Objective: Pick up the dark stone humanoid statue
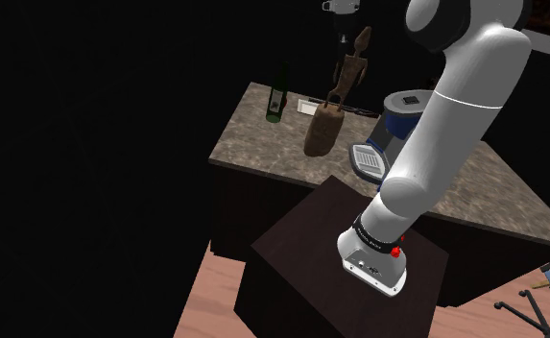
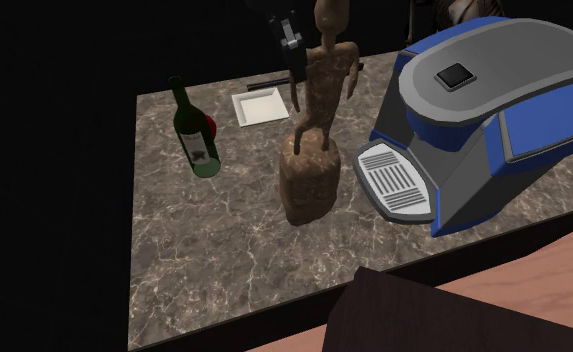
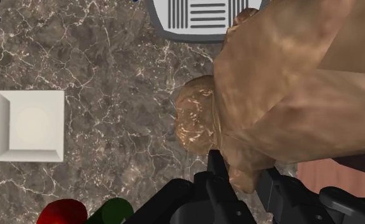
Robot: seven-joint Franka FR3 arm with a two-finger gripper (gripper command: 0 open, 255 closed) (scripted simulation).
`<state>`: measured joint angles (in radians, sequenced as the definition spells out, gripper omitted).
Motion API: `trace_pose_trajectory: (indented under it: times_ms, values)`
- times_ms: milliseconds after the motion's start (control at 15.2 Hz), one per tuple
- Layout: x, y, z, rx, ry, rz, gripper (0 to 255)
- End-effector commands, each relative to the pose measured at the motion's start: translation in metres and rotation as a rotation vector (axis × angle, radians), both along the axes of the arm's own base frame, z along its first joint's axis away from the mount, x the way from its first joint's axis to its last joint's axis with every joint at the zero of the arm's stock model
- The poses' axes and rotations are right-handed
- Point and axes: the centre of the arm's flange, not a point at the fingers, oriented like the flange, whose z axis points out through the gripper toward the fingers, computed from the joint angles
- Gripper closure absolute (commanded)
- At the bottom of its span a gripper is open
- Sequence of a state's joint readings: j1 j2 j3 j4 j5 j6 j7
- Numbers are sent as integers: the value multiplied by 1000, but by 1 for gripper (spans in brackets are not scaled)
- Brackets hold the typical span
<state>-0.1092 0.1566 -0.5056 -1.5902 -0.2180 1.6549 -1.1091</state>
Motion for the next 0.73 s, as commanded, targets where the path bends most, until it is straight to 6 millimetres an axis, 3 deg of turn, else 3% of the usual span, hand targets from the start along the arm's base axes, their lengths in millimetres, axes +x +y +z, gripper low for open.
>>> trace_pose_trajectory:
  times_ms: [0, 396, 660]
  values:
    - [0, 0, -1, 0, 0, 0, 255]
    - [-1, 0, 0, 0, 0, 0, 255]
    - [-1, 0, 21, 0, 0, 0, 255]
